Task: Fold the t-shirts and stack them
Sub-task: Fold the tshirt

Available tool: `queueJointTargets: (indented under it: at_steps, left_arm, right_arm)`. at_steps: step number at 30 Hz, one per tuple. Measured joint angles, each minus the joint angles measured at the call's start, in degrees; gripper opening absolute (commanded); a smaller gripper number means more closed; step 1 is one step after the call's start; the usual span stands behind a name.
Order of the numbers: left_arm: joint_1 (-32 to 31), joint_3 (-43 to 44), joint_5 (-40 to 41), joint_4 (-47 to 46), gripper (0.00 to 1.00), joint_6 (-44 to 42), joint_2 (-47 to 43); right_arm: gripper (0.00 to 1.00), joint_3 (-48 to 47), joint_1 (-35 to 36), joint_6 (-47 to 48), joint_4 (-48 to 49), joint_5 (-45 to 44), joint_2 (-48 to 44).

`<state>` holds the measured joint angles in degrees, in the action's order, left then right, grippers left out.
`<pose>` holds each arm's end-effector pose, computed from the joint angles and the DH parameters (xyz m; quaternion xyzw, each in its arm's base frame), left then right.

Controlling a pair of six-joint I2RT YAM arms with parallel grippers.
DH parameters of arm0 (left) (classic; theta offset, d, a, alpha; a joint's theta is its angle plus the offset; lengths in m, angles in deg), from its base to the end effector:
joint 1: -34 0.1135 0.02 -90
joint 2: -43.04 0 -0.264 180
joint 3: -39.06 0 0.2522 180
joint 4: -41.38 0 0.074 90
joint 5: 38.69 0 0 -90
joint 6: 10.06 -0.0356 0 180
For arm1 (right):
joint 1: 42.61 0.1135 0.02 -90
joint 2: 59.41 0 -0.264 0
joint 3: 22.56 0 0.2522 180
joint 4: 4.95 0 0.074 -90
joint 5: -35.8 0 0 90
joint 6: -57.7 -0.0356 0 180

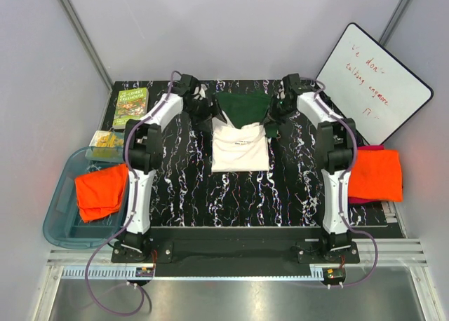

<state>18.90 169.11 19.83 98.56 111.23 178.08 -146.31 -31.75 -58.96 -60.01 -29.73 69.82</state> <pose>0.4844 -0.1500 0.1858 -0.0670 0.9341 -0.3332 0.1090 0.4788 0.1069 0.2013 0.0765 0.9436 0.2740 0.1694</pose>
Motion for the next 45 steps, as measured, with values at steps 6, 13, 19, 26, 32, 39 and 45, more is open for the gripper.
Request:
queueJointTargets:
  at_steps: [6, 13, 19, 26, 32, 39, 45]
  left_arm:
    - [0.96, -7.08, 1.36, 0.7, 0.99, -1.95, -5.86]
    - [1.05, -25.11, 1.57, -1.33, 0.9, -4.24, -22.32]
    - [0.09, -40.11, 1.03, -5.9, 0.89, -4.28, -27.74]
    - [-3.54, -49.64, -0.15, -10.56, 0.87, -0.96, -27.8]
    - [-6.21, -49.55, -0.87, -16.22, 0.42, 1.7, -26.43]
    - [-6.82, -45.88, -1.29, -16.26, 0.0, 2.99, -21.18]
    - [-6.82, -46.45, 0.24, -15.02, 0.0, 1.7, -22.4]
  right_arm:
    - [0.58, -1.2, 0.0, -1.01, -0.94, -2.84, 4.7]
    - [0.58, 12.28, -0.15, -1.46, 1.22, -2.49, -10.38]
    - [0.57, 29.05, -0.15, -2.91, 2.84, 0.07, -18.93]
    - [0.56, 40.54, -0.04, -5.4, 4.7, 4.37, -17.62]
    - [0.4, 40.17, 1.27, -7.85, 9.07, 7.06, -16.28]
    - [0.0, 37.59, 4.48, -9.9, 12.17, 9.73, -12.04]
    - [0.0, 40.96, 4.66, -10.54, 12.57, 9.44, -15.32]
